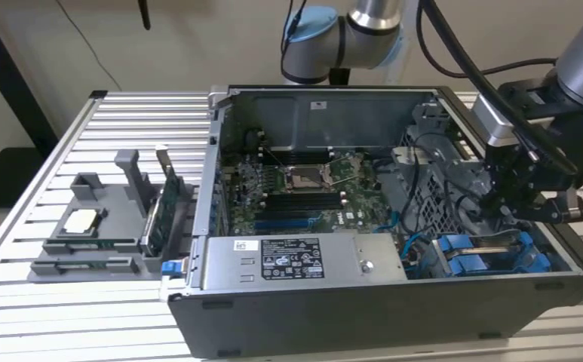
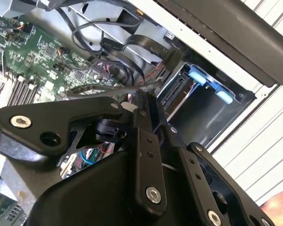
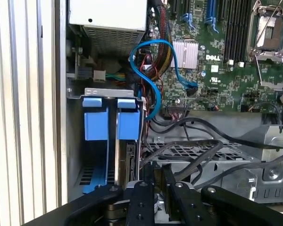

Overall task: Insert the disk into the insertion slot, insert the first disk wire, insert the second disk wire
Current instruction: 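Insert the first disk wire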

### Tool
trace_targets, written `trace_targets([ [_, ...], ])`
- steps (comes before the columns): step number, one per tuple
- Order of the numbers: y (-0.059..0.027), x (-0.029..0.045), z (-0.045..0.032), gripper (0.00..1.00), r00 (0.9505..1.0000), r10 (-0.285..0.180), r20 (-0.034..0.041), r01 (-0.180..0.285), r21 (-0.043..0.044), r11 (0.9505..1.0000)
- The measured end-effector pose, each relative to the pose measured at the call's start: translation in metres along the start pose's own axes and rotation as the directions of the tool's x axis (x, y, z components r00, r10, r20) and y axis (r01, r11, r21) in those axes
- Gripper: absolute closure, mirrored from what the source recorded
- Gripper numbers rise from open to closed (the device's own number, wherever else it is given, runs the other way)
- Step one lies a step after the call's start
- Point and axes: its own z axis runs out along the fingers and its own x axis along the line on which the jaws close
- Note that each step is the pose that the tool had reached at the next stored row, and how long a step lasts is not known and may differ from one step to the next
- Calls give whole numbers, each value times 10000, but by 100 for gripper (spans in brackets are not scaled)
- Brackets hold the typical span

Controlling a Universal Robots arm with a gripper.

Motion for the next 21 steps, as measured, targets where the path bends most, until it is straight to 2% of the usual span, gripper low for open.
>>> trace_targets([
  [6, -69, 14, 24, 81, 10000, -1, -12, 1, -1, 10000],
  [8, -77, 19, 29, 81, 10000, -5, -55, 5, -2, 10000],
  [11, -86, 27, 40, 81, 9998, -14, -185, 14, -7, 10000],
  [16, -87, 31, 58, 81, 9980, -44, -638, 42, -23, 10000],
  [21, -87, 35, 78, 81, 9974, 172, -696, -172, 12, 9999],
])
